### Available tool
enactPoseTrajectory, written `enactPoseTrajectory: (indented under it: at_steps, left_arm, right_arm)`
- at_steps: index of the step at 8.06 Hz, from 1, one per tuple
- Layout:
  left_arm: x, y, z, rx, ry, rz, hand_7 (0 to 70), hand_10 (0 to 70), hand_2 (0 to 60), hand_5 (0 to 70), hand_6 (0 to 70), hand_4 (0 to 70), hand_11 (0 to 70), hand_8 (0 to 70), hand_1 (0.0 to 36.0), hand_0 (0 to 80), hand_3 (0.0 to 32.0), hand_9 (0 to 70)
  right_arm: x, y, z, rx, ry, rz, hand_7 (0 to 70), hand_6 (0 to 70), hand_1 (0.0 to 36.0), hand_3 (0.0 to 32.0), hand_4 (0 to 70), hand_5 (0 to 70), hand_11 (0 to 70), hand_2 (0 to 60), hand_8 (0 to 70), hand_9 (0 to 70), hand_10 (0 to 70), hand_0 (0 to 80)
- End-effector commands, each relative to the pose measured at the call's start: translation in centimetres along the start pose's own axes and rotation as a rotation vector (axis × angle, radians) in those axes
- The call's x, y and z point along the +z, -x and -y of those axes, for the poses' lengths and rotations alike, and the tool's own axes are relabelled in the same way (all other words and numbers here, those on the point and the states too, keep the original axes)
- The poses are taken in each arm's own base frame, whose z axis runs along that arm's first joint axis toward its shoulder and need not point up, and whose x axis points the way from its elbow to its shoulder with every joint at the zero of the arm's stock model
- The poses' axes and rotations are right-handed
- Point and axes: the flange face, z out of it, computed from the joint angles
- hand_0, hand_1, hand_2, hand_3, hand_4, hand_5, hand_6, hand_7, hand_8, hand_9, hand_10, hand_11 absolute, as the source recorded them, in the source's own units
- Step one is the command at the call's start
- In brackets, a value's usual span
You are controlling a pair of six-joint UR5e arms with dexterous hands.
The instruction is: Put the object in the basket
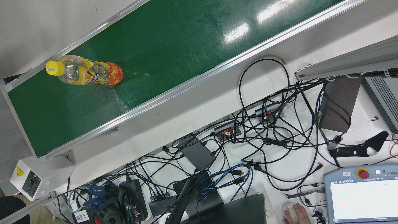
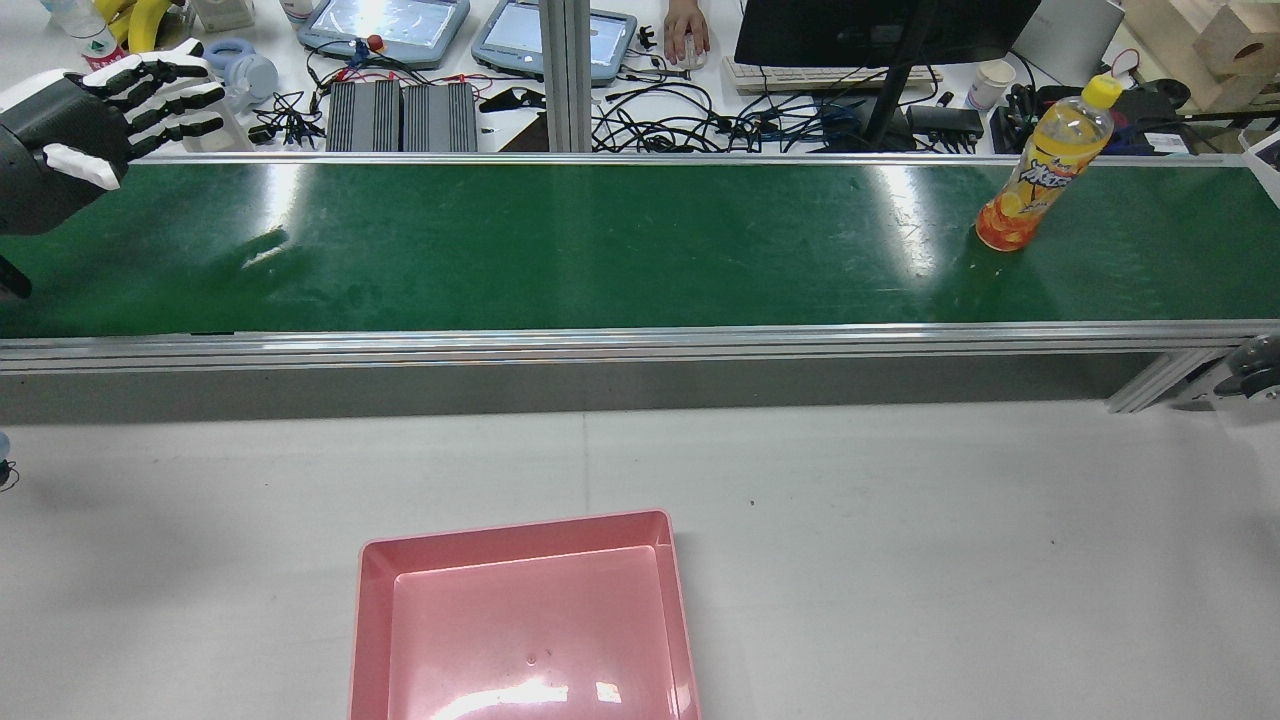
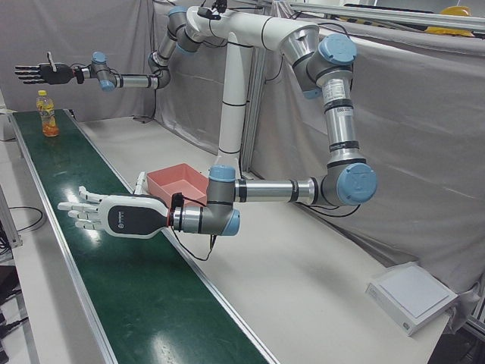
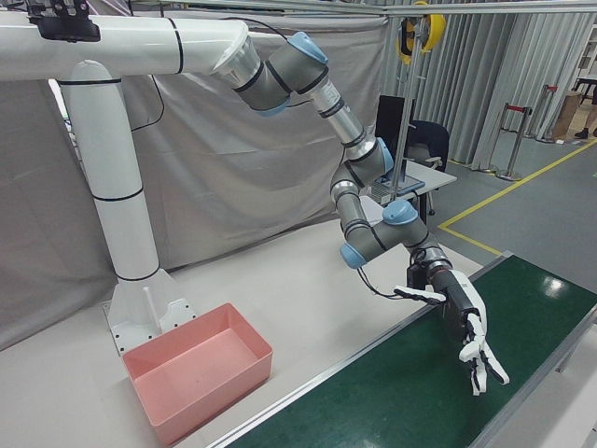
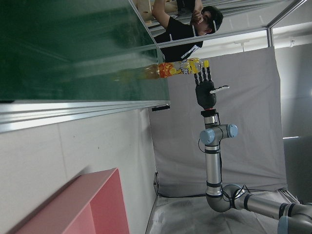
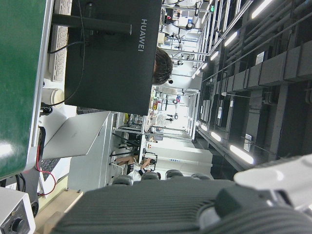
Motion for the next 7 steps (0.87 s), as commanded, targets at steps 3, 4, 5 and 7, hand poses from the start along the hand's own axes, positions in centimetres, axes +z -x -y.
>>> enactPoseTrajectory:
  at_steps: [3,4,5,7]
  left_arm:
    - [0.09,0.06,-0.1,-0.001,0.0,0.0,1.7,9.2,0.0,29.2,2.6,13.1,14.2,10.9,7.0,49.0,5.8,11.4]
    - [0.13,0.08,-0.08,-0.001,-0.001,0.002,1.8,9.1,0.0,29.1,2.7,13.1,14.1,11.0,6.8,48.6,5.8,11.5]
    - [0.14,0.07,-0.08,-0.001,-0.002,0.0,1.6,8.8,0.0,28.7,2.5,13.2,13.7,10.7,7.1,48.8,5.8,11.2]
    - [0.29,0.02,-0.24,-0.001,0.0,0.0,1.7,8.7,0.0,28.9,2.5,13.0,13.4,11.1,6.7,48.7,5.8,11.6]
  right_arm:
    - [0.0,0.0,0.02,-0.001,0.0,0.0,0.0,0.0,0.0,0.0,0.0,0.0,0.0,0.0,0.0,0.0,0.0,0.0]
    - [0.0,0.0,0.02,-0.001,0.0,0.0,0.0,0.0,0.0,0.0,0.0,0.0,0.0,0.0,0.0,0.0,0.0,0.0]
    - [0.0,0.0,0.02,-0.001,0.0,0.0,0.0,0.0,0.0,0.0,0.0,0.0,0.0,0.0,0.0,0.0,0.0,0.0]
    - [0.0,0.0,0.02,-0.001,0.0,0.0,0.0,0.0,0.0,0.0,0.0,0.0,0.0,0.0,0.0,0.0,0.0,0.0]
